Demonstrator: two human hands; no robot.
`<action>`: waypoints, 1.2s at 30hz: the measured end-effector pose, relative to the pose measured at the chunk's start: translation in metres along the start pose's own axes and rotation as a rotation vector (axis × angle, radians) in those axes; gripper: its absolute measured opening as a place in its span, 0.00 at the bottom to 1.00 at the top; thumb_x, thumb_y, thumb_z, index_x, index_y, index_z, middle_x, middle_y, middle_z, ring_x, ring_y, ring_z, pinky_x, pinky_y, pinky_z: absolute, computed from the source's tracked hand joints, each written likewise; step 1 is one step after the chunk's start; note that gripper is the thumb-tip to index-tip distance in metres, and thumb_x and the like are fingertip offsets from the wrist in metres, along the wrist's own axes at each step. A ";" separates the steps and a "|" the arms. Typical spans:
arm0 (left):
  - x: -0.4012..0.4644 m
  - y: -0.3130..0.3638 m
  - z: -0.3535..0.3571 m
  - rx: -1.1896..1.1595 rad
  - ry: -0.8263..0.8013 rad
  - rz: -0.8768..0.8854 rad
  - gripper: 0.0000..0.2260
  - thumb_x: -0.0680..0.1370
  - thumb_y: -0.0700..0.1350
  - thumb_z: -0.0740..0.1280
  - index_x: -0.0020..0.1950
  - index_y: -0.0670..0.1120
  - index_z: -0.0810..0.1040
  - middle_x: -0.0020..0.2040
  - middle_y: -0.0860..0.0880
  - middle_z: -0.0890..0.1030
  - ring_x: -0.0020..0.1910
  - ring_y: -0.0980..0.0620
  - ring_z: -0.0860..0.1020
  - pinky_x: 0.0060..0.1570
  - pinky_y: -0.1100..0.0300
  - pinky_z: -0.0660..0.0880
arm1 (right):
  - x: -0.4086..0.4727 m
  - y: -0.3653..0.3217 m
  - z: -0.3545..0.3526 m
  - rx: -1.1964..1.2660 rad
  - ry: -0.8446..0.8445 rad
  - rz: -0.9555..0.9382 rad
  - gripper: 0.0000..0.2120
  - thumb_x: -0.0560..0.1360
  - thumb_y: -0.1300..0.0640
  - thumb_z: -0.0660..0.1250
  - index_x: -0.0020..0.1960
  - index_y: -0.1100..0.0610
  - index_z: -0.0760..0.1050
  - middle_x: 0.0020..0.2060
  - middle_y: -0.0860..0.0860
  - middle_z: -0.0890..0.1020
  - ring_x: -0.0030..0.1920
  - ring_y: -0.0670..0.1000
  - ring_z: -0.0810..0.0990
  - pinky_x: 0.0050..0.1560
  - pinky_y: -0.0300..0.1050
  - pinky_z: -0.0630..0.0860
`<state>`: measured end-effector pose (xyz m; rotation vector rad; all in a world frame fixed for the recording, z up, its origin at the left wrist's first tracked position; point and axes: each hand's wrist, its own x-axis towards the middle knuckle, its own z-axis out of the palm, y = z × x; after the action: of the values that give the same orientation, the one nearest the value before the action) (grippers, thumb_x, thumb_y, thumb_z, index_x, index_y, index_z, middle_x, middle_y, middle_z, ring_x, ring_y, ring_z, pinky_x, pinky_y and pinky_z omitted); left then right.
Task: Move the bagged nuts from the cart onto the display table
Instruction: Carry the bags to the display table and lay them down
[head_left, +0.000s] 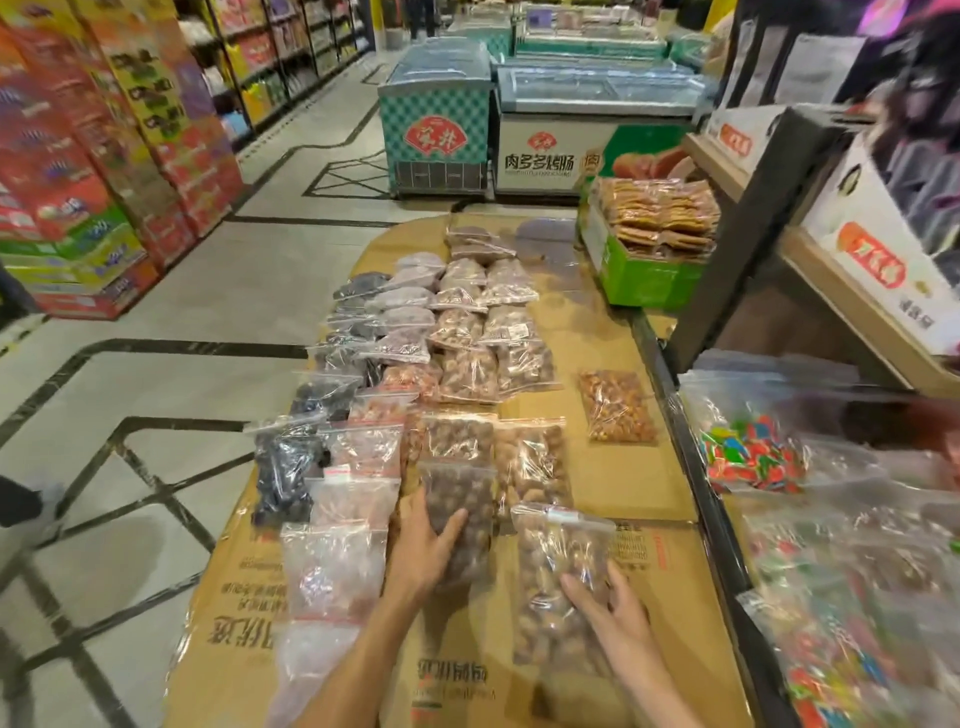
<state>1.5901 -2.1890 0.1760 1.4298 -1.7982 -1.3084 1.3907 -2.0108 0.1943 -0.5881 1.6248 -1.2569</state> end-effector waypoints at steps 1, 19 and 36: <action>0.000 -0.003 0.003 0.048 0.010 -0.015 0.33 0.81 0.61 0.67 0.82 0.57 0.56 0.75 0.49 0.64 0.69 0.46 0.74 0.71 0.53 0.68 | 0.002 0.000 0.002 -0.001 -0.005 0.008 0.49 0.74 0.38 0.75 0.86 0.51 0.54 0.84 0.46 0.61 0.83 0.52 0.61 0.82 0.55 0.58; -0.005 -0.006 0.017 0.217 0.197 -0.084 0.33 0.83 0.60 0.62 0.84 0.49 0.53 0.78 0.41 0.67 0.73 0.40 0.73 0.69 0.41 0.75 | 0.055 -0.013 0.035 -0.155 0.026 -0.008 0.49 0.75 0.35 0.70 0.87 0.48 0.50 0.86 0.49 0.52 0.85 0.56 0.55 0.82 0.66 0.56; -0.003 -0.006 0.012 0.259 0.186 -0.080 0.33 0.82 0.61 0.63 0.82 0.58 0.50 0.71 0.45 0.76 0.63 0.45 0.79 0.60 0.45 0.79 | 0.073 -0.027 0.018 -0.693 0.027 -0.026 0.36 0.80 0.38 0.68 0.82 0.49 0.59 0.68 0.52 0.62 0.63 0.55 0.79 0.67 0.57 0.78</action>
<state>1.5833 -2.1818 0.1664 1.7159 -1.8511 -0.9682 1.3717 -2.0884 0.1901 -1.0124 2.0796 -0.6923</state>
